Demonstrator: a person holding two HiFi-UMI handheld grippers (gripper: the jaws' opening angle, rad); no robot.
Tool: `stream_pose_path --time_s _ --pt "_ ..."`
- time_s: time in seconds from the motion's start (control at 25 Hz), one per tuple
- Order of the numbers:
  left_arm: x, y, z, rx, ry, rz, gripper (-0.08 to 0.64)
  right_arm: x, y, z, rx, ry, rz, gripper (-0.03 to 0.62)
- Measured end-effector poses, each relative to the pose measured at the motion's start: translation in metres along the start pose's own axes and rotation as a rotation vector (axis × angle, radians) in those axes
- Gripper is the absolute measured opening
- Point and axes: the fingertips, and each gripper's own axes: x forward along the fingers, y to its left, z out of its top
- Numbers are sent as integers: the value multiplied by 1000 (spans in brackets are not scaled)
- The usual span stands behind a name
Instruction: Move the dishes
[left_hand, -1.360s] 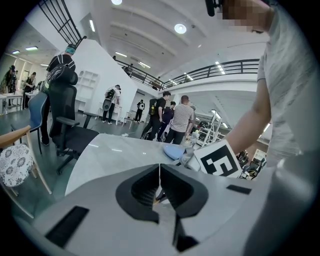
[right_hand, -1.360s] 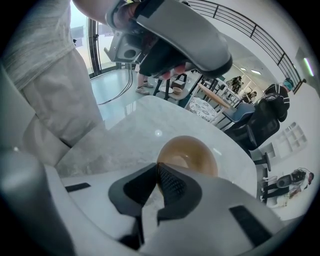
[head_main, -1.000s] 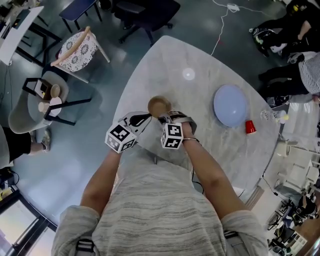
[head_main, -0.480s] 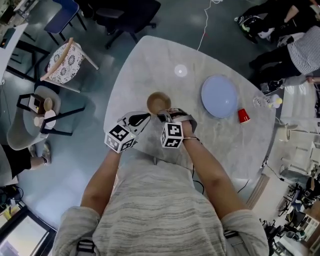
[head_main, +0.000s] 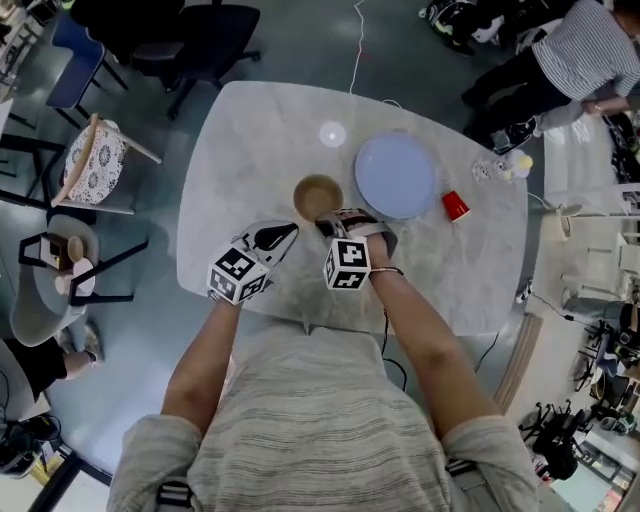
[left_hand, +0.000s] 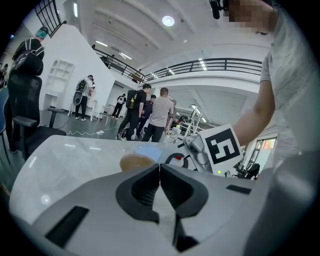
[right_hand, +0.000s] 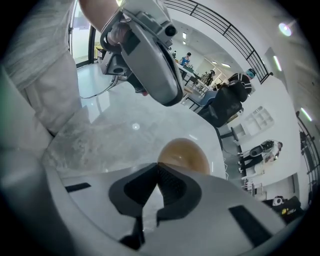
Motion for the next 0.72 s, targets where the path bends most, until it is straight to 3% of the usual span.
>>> stream_pose_path --time_s 0.72 --pt "121 -32 30 28 28 -66 20 -29 -53 -135 96 64 -75 23"
